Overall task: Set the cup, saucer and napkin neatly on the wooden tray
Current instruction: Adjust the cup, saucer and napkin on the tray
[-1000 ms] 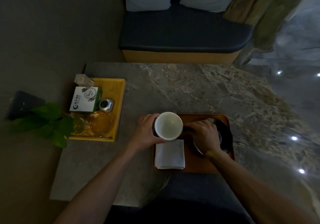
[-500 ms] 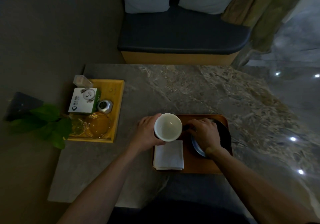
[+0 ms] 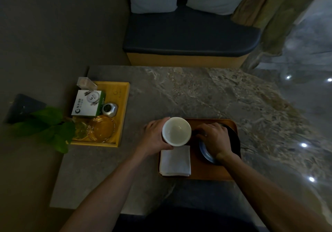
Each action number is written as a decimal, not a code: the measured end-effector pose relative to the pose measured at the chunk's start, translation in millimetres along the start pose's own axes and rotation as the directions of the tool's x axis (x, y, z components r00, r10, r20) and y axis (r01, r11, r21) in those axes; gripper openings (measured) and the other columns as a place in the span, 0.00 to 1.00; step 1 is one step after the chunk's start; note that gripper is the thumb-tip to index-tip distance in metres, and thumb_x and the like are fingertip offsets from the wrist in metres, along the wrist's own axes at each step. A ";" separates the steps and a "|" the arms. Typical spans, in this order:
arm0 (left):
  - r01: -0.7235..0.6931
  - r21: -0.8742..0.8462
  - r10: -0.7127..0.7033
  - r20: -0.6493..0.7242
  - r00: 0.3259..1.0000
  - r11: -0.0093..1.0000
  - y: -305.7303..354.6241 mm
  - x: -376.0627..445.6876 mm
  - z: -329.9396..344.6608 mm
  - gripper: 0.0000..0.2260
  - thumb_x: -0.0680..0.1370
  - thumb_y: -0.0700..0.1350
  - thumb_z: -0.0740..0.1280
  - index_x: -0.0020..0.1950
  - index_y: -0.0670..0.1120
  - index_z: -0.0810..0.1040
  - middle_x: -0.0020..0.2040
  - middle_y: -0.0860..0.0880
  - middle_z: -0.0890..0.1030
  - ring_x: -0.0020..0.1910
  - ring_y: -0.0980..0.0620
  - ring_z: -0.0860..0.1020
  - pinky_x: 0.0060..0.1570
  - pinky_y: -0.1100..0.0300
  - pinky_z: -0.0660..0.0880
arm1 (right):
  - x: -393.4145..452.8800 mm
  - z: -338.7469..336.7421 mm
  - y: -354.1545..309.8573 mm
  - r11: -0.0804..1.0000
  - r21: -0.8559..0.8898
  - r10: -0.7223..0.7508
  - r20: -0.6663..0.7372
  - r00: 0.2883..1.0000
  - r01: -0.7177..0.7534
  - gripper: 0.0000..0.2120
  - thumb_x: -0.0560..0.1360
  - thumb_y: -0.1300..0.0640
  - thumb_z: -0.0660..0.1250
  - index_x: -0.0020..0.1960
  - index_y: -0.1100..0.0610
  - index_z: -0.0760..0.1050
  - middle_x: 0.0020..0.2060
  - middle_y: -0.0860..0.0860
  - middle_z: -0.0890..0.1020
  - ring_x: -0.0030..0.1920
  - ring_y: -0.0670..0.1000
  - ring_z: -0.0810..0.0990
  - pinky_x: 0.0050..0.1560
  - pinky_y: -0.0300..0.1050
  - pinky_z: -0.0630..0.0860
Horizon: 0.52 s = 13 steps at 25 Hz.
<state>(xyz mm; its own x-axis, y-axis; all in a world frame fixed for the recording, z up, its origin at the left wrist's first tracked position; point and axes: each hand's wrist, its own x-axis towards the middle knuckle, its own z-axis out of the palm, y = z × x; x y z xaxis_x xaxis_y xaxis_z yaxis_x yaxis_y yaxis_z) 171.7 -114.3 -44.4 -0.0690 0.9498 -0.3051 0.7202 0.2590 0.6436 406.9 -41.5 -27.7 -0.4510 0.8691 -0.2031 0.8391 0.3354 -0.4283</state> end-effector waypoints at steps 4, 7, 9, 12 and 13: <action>0.006 0.014 -0.006 0.016 1.000 1.000 1.3 1.8 0.8 0.49 0.57 0.55 0.80 0.73 0.60 0.58 0.70 0.55 0.70 0.71 0.49 0.64 0.68 0.46 0.60 | -1.3 -0.2 1.3 1.000 -0.007 0.006 0.002 1.000 -0.006 0.10 0.75 0.52 0.69 0.55 0.49 0.78 0.47 0.48 0.83 0.52 0.53 0.76 0.53 0.55 0.71; 0.004 0.020 -0.005 0.023 1.000 1.000 1.6 2.7 -1.9 0.50 0.57 0.55 0.80 0.73 0.62 0.58 0.70 0.56 0.70 0.71 0.48 0.64 0.68 0.46 0.59 | -3.4 1.7 1.5 1.000 -0.008 0.010 -0.002 1.000 -0.010 0.11 0.74 0.52 0.69 0.56 0.50 0.78 0.48 0.49 0.83 0.52 0.54 0.76 0.52 0.55 0.71; -0.006 0.012 0.006 0.014 1.000 1.000 1.9 1.4 -1.5 0.49 0.57 0.55 0.80 0.72 0.64 0.58 0.69 0.56 0.71 0.71 0.49 0.65 0.66 0.48 0.59 | -3.1 1.0 1.6 1.000 -0.003 0.006 -0.004 1.000 -0.006 0.11 0.74 0.52 0.69 0.57 0.50 0.79 0.48 0.49 0.84 0.52 0.54 0.76 0.52 0.55 0.71; 0.002 0.011 -0.002 0.006 1.000 1.000 2.3 0.4 -0.1 0.49 0.57 0.55 0.80 0.73 0.62 0.59 0.69 0.55 0.71 0.70 0.49 0.65 0.66 0.50 0.60 | -0.8 -0.9 1.7 1.000 -0.014 -0.003 -0.002 1.000 0.003 0.10 0.75 0.52 0.68 0.56 0.48 0.79 0.48 0.48 0.84 0.52 0.54 0.76 0.52 0.54 0.71; 0.006 0.015 -0.006 0.006 1.000 1.000 2.1 0.3 0.0 0.49 0.57 0.55 0.80 0.73 0.62 0.58 0.69 0.55 0.71 0.70 0.49 0.65 0.67 0.48 0.60 | -0.5 -0.9 1.3 1.000 -0.013 -0.005 -0.003 1.000 0.005 0.10 0.75 0.52 0.68 0.56 0.48 0.79 0.48 0.48 0.84 0.52 0.53 0.76 0.52 0.54 0.71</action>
<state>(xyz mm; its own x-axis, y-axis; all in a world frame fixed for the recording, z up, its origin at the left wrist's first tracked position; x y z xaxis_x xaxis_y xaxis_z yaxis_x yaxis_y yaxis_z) 173.1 -113.5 -43.2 -0.0689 0.9471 -0.3134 0.7298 0.2620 0.6315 408.5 -41.2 -27.4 -0.4546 0.8684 -0.1979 0.8405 0.3447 -0.4181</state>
